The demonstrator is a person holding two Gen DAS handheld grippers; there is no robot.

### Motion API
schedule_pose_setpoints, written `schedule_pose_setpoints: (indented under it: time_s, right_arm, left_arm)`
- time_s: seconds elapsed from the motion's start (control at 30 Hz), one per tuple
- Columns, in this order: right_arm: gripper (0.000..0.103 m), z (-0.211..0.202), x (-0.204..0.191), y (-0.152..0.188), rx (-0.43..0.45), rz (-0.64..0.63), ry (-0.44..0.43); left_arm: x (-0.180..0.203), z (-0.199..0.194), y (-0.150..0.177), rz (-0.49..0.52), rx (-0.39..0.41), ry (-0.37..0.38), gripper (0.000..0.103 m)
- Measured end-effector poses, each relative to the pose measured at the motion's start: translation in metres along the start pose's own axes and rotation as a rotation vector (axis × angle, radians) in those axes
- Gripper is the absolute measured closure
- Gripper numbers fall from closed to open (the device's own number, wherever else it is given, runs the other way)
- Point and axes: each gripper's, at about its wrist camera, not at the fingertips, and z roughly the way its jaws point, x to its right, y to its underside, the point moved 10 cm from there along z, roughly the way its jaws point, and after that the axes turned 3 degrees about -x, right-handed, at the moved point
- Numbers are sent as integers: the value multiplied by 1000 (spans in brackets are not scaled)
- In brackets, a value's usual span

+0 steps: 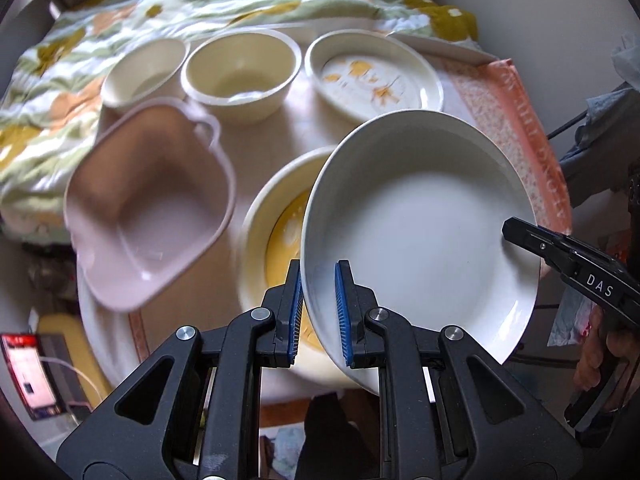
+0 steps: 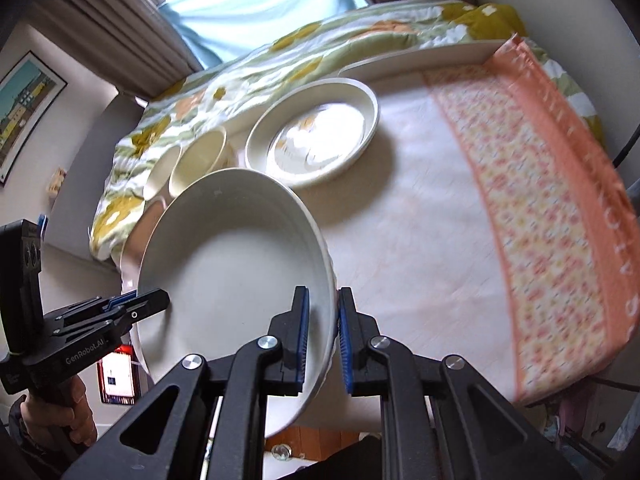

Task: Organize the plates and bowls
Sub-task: 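Carry the white plate over the yellow bowl and lower it inside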

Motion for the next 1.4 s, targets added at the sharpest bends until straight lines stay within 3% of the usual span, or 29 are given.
schedule_pose_setpoints:
  time_s: [0.17, 0.43, 1.03, 1.13, 1.3, 1.4]
  right_arm:
    - [90, 25, -7, 9, -54, -45, 34]
    - [90, 40, -6, 7, -77, -95, 56]
    - [90, 42, -5, -2, -71, -155, 78]
    - [90, 45, -4, -1, -79, -157, 80]
    - [90, 47, -8, -3, -60, -194, 90]
    - [90, 51, -7, -3, -55, -216, 112]
  left_arm:
    - [-15, 16, 19, -52, -26, -9, 89]
    - [-22, 36, 20, -95, -43, -15, 88]
    - [-15, 61, 15, -75, -71, -97, 87]
    - [-12, 60, 14, -42, -61, -151, 87]
    - [-2, 58, 12, 78, -40, -321, 87]
    - [0, 57, 12, 101, -29, -358, 87]
